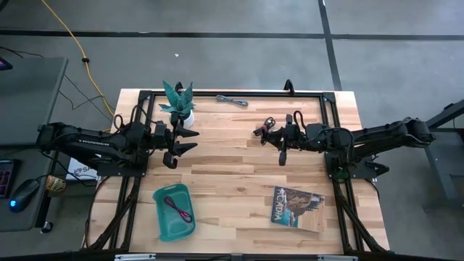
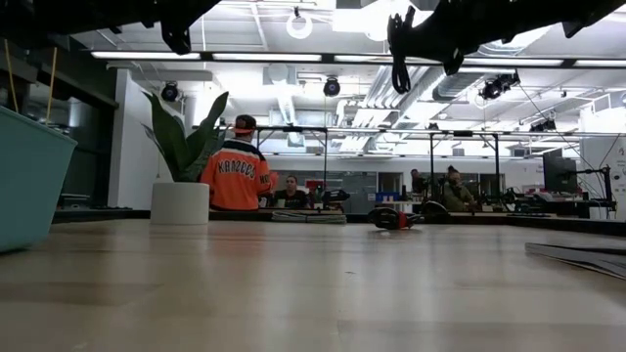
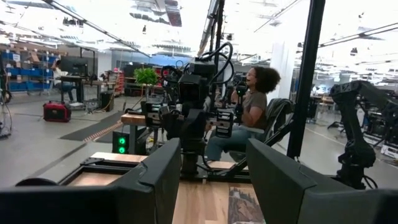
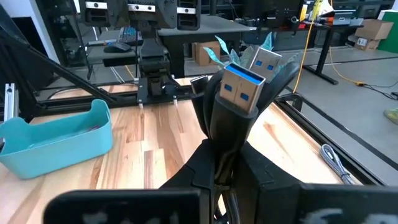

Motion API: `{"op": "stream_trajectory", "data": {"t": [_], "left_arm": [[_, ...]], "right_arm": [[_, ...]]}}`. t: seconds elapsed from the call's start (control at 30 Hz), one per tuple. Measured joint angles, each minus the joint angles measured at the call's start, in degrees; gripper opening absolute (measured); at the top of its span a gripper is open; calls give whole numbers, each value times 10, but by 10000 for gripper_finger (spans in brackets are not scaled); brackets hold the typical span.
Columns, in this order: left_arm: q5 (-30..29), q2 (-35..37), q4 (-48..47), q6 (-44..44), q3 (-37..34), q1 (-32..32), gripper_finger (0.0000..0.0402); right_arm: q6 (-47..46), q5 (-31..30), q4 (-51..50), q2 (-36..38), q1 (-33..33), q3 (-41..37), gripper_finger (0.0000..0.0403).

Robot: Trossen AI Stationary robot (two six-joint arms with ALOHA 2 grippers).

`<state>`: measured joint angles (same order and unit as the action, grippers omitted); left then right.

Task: Pick and place USB-C Cables
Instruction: Put the right black USB cable into the green bin

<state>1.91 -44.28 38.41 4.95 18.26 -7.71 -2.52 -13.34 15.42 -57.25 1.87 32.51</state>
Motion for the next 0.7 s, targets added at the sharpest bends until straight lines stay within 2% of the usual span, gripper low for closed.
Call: {"op": "stream_trajectory", "data": {"t": [0.7], "left_arm": [[0, -36, 21, -2, 0, 0, 163]], "right_arm": [[0, 0, -17, 0, 0, 0, 16]]}}
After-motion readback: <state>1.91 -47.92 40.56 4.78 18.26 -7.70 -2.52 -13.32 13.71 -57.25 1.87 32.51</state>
